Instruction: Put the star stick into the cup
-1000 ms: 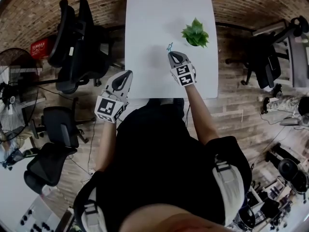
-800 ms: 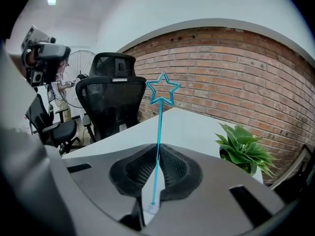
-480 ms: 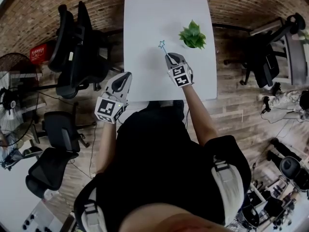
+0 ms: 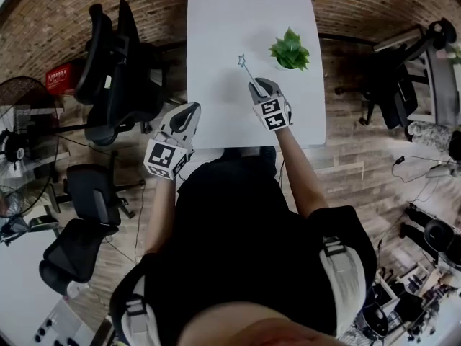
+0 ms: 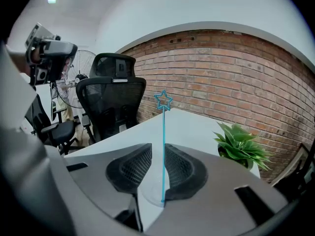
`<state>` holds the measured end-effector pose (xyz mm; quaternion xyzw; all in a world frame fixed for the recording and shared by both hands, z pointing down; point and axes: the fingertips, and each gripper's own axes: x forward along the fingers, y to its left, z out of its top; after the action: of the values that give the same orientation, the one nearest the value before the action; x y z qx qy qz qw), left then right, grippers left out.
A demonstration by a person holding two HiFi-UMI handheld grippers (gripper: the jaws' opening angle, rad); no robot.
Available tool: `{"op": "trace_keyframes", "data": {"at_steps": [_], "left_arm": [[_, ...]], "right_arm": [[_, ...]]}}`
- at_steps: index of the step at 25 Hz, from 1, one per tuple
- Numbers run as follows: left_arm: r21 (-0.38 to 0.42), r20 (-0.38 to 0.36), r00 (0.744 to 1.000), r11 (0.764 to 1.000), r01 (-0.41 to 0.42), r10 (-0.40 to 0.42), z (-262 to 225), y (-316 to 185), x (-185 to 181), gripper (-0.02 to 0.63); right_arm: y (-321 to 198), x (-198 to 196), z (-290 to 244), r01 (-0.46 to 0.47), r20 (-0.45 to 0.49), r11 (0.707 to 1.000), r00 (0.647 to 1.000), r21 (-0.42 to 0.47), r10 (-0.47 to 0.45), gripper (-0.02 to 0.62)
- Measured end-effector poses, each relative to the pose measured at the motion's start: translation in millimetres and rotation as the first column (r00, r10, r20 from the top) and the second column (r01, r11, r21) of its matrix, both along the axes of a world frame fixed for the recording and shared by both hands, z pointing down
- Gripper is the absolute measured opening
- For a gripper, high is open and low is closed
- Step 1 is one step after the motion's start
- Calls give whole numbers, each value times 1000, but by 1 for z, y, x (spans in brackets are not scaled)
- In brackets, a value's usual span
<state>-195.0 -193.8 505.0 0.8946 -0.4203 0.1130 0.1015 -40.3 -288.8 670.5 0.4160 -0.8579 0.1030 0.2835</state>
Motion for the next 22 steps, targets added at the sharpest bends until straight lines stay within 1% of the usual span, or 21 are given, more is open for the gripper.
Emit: {"op": "trace_keyframes", "data": {"at_steps": [3, 5, 9, 14, 18, 22], "left_arm": [[5, -11, 1000, 1000, -9, 9, -2, 0, 2, 21], [8, -17, 1000, 1000, -19, 19, -2, 0, 4, 23], [5, -26, 999, 999, -37, 37, 0, 1, 8, 21], [5, -32, 997, 998, -68, 68, 3, -2, 14, 22], [5, -36, 995, 995, -97, 97, 0, -2, 14, 21], [2, -41, 991, 992, -125, 125, 3, -4, 18, 21]], "right_arm": [[9, -2, -8, 26, 29, 1000, 999, 3, -26, 66], [16, -3, -15, 40, 56, 999, 998, 7, -40, 44], [25, 1, -26, 24, 93, 999, 995, 21, -26, 0], [32, 10, -27, 16, 68, 1000, 998, 20, -17, -2], [38, 9, -39, 7, 76, 1000, 997, 29, -10, -2], [41, 15, -49, -39, 90, 998, 995, 52, 34, -2]]}}
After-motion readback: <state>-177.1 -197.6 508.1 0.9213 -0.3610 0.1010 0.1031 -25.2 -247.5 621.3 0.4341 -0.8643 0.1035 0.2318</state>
